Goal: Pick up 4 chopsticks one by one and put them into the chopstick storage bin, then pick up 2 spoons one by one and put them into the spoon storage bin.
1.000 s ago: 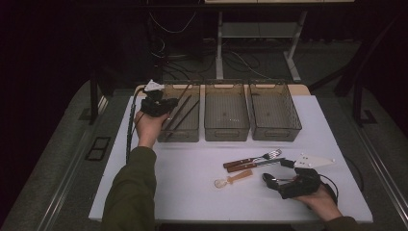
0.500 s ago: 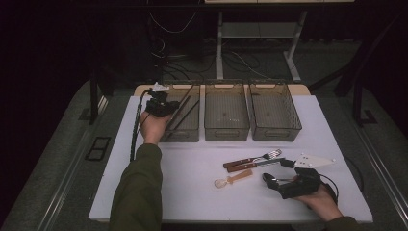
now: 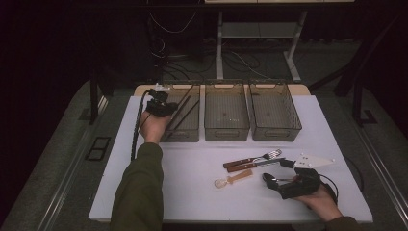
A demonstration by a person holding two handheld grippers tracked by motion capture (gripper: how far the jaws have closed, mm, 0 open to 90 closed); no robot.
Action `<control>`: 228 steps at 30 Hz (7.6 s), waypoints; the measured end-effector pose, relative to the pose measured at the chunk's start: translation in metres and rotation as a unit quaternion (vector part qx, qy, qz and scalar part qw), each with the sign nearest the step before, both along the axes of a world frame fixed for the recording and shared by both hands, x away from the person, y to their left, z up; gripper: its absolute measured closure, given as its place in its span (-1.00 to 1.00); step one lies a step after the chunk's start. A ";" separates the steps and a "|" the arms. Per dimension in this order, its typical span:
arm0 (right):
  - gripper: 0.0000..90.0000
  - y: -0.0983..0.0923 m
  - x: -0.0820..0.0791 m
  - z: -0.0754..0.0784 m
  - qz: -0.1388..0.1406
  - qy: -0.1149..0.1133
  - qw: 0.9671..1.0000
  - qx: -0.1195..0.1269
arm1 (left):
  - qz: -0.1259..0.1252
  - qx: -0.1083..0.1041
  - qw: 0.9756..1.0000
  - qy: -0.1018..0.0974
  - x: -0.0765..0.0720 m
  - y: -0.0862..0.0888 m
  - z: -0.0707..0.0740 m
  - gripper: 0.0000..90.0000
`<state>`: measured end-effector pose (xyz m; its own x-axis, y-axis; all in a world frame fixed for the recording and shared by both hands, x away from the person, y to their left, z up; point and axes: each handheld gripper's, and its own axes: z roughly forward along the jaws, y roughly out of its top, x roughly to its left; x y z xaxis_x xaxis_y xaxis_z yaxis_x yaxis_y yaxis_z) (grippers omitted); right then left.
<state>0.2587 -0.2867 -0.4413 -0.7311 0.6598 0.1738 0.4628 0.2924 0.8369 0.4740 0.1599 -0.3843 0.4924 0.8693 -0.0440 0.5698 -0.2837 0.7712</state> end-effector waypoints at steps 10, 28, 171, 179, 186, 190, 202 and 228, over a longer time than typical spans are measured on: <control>-0.98 0.000 0.000 0.000 0.002 -0.001 1.000 -0.002 | -0.008 0.010 1.000 0.003 0.000 -0.001 -0.001 0.37; -0.98 0.001 0.000 0.000 0.003 0.001 1.000 -0.002 | -0.074 -0.031 0.996 -0.026 -0.033 0.007 0.009 -0.21; 0.05 0.007 0.020 -0.007 0.041 0.069 0.991 -0.106 | -0.256 -0.045 0.966 -0.007 -0.200 0.003 -0.059 -1.00; 0.21 0.012 0.015 -0.008 0.061 0.044 0.988 -0.137 | -0.257 -0.044 0.966 -0.008 -0.200 0.003 -0.059 -1.00; 0.36 0.017 0.010 -0.007 0.079 0.029 0.984 -0.159 | -0.257 -0.043 0.965 -0.010 -0.200 0.003 -0.058 -1.00; 0.54 0.016 0.009 -0.006 0.085 0.029 0.983 -0.159 | -0.258 -0.043 0.965 -0.011 -0.200 0.003 -0.058 -1.00; 0.89 0.019 0.007 -0.005 0.113 0.032 0.980 -0.160 | -0.258 -0.044 0.965 -0.009 -0.201 0.002 -0.058 -1.00; 0.90 0.017 0.019 0.013 0.081 0.011 0.990 -0.114 | -0.265 -0.058 0.962 -0.012 -0.202 0.000 -0.058 -1.00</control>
<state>0.2775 -0.2700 -0.4286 -0.8288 0.5572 0.0507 0.4109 0.5446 0.7312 0.2724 0.1602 -0.4425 0.8673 0.4857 -0.1085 0.3506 -0.4415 0.8259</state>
